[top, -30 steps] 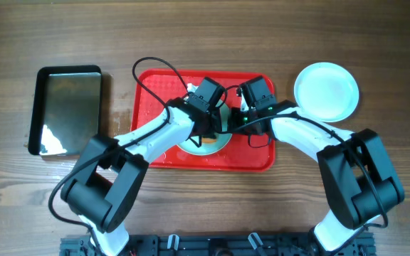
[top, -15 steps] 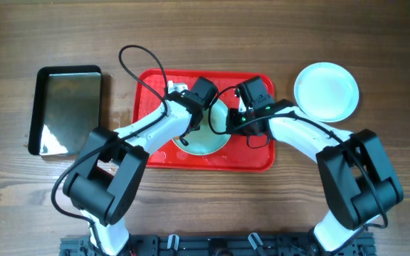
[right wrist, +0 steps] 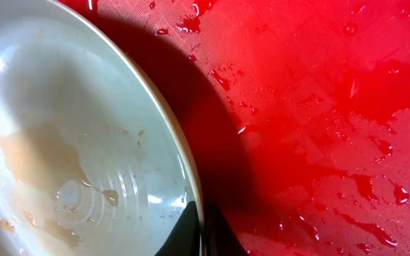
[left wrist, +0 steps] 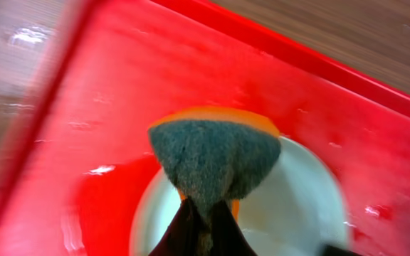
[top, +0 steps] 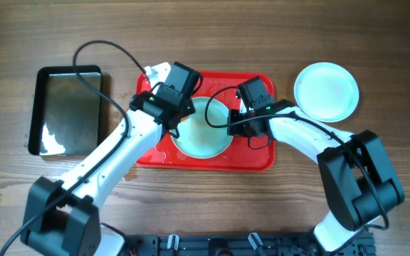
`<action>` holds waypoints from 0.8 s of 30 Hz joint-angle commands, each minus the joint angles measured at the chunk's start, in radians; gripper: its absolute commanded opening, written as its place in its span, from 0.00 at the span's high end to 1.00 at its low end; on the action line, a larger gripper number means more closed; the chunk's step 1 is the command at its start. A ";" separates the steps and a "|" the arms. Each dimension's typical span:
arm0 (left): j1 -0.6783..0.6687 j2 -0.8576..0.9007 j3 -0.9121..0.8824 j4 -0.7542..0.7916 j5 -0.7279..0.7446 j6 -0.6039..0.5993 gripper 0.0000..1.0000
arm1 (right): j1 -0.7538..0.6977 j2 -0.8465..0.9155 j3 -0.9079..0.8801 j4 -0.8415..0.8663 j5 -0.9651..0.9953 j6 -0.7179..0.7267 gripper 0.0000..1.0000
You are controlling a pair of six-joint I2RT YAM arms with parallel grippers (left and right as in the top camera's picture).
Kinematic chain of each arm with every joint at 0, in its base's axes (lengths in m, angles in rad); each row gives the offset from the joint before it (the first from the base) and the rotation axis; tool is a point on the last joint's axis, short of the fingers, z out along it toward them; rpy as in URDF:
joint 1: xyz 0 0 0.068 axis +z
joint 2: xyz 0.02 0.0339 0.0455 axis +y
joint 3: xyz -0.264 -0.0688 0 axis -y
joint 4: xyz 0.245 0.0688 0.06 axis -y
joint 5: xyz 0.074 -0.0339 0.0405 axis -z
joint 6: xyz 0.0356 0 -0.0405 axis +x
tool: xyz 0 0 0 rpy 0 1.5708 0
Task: Clean dirty plates on tray and stack at the side
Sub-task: 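Scrub the remaining plate with the sponge while right gripper holds it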
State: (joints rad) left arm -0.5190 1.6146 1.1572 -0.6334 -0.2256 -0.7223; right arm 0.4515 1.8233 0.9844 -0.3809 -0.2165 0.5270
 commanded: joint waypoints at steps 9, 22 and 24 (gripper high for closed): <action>0.012 0.314 -0.029 0.113 0.222 0.057 0.96 | -0.010 0.027 -0.030 -0.025 0.087 0.000 0.96; 0.164 0.049 0.009 -0.139 -0.143 0.031 0.96 | -0.010 0.027 -0.030 -0.031 0.134 -0.003 0.96; 0.164 -0.108 0.009 -0.163 -0.141 0.007 0.96 | -0.010 0.026 -0.028 -0.022 0.154 -0.005 0.96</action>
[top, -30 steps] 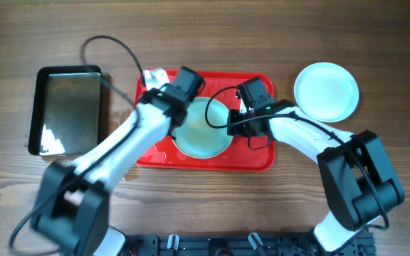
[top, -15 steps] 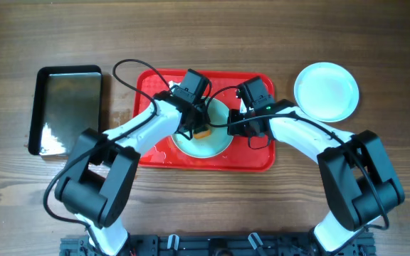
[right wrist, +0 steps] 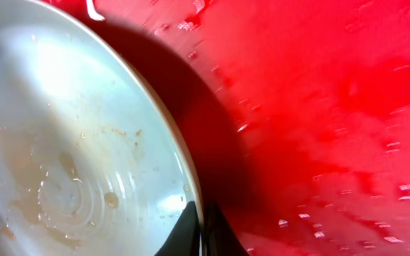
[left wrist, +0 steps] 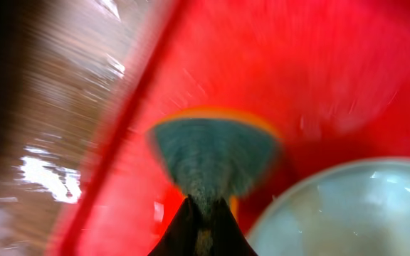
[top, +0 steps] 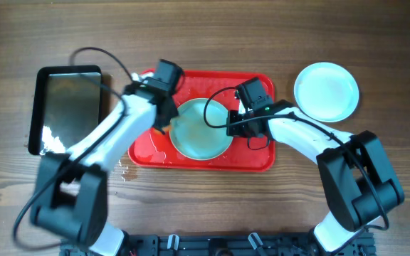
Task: Clean dirty plates on tray and stack at the side
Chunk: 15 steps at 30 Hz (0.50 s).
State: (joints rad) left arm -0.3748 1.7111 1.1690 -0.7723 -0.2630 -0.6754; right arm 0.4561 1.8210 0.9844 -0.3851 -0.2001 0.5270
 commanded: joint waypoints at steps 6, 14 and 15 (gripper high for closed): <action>0.020 -0.371 -0.009 -0.119 -0.040 -0.039 0.96 | -0.014 -0.037 0.121 -0.105 0.152 -0.098 0.96; 0.020 -0.203 -0.073 -0.057 0.088 -0.040 0.96 | 0.019 -0.221 0.330 -0.352 0.698 -0.313 0.96; 0.020 -0.176 -0.073 -0.043 0.108 -0.040 0.96 | 0.054 -0.241 0.330 -0.363 0.856 -0.346 0.96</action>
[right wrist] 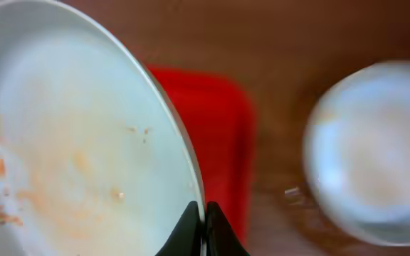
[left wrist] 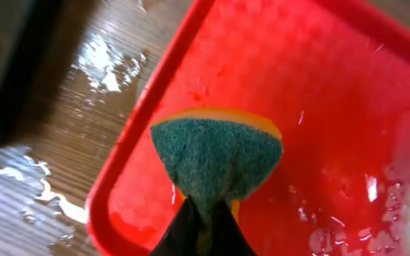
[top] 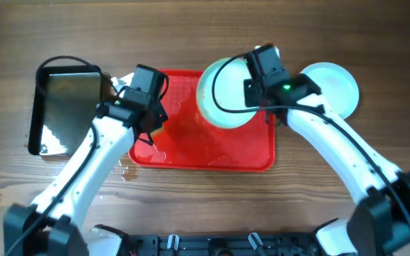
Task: Clean dirty plates on tray and stack at the side
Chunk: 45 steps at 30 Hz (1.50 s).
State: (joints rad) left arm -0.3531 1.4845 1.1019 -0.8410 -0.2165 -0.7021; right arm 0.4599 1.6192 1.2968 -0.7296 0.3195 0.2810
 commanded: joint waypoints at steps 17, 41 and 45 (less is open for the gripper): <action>-0.002 0.107 -0.006 0.045 0.093 -0.013 0.96 | 0.341 -0.018 -0.026 -0.034 0.762 -0.004 0.96; -0.175 0.337 -0.006 0.327 0.433 0.111 0.96 | 0.064 0.264 -0.232 0.311 -0.394 0.272 0.96; -0.206 0.391 -0.006 0.355 0.353 0.111 0.96 | 0.064 0.264 -0.232 0.310 -0.394 0.272 0.96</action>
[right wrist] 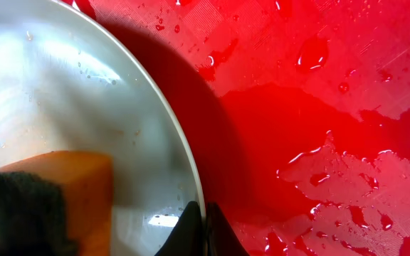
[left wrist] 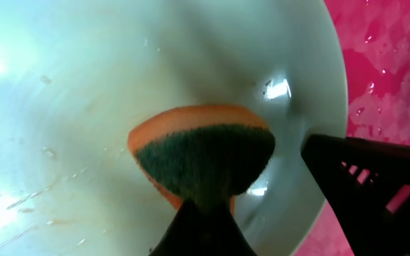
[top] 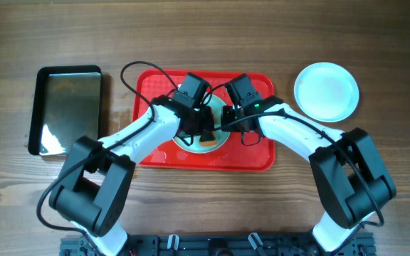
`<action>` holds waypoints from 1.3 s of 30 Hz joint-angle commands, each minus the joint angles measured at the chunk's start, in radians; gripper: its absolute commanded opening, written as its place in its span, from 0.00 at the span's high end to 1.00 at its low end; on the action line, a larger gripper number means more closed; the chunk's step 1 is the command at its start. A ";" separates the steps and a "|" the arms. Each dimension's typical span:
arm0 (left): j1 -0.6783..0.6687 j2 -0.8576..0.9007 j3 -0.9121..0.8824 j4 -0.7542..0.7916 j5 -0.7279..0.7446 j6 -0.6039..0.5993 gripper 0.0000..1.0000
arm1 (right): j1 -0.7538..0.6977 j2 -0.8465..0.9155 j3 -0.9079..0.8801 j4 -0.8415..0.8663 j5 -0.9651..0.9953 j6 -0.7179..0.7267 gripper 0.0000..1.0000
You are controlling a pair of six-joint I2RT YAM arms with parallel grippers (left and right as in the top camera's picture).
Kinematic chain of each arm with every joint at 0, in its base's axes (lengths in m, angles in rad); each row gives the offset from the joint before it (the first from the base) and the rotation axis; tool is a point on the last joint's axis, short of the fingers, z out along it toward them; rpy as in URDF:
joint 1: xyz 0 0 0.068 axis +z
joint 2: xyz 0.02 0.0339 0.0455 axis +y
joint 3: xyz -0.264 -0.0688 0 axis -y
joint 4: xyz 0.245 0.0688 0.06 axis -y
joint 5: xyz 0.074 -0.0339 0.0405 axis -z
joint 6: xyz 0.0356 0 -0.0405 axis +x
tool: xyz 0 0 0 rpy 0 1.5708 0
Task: Clean dirty plates on tray and stack at the side
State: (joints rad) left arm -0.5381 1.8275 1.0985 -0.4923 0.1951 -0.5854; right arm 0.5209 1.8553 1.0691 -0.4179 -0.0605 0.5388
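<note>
A pale green plate (top: 191, 140) lies on the wet red tray (top: 262, 160). My left gripper (top: 203, 133) is shut on an orange sponge with a dark green scouring face (left wrist: 203, 158), which presses on the plate's inner surface (left wrist: 84, 85). My right gripper (top: 226, 122) is shut on the plate's right rim (right wrist: 191, 171), one finger inside and one outside. The sponge (right wrist: 55, 192) shows in the right wrist view too, inside the plate (right wrist: 62, 85). A clean pale plate (top: 326, 91) sits on the table to the right of the tray.
A dark rectangular water pan (top: 66, 107) stands on the wooden table left of the tray. Water is spilled on the tray floor (right wrist: 319, 142). Cables loop above both wrists over the tray.
The right gripper held the plate raised at the tray's upper right; the plate is now down on the tray. The left gripper with the sponge has moved from the tray's left edge onto the plate.
At first the sponge was at the plate's left rim with the right gripper pinching the right rim. Then the sponge was over the tray's left edge, and the plate was lifted toward the clean plate. Now the plate lies on the tray with the sponge inside it.
</note>
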 commanded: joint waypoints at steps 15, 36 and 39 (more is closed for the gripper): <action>0.000 0.069 0.061 -0.351 -0.813 -0.065 0.96 | 0.003 0.028 -0.005 -0.047 0.121 0.010 0.96; 0.019 -0.151 0.175 -0.431 -0.440 -0.226 0.96 | 0.104 -0.400 0.158 -0.170 1.151 -0.364 0.96; 0.019 -0.150 0.175 -0.426 -0.438 -0.226 0.96 | 0.169 -0.397 0.158 -0.158 1.361 -0.475 0.96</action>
State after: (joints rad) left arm -0.5224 1.6672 1.2743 -0.9230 -0.2592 -0.8242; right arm 0.6422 1.4536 1.2137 -0.5838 1.0111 0.2005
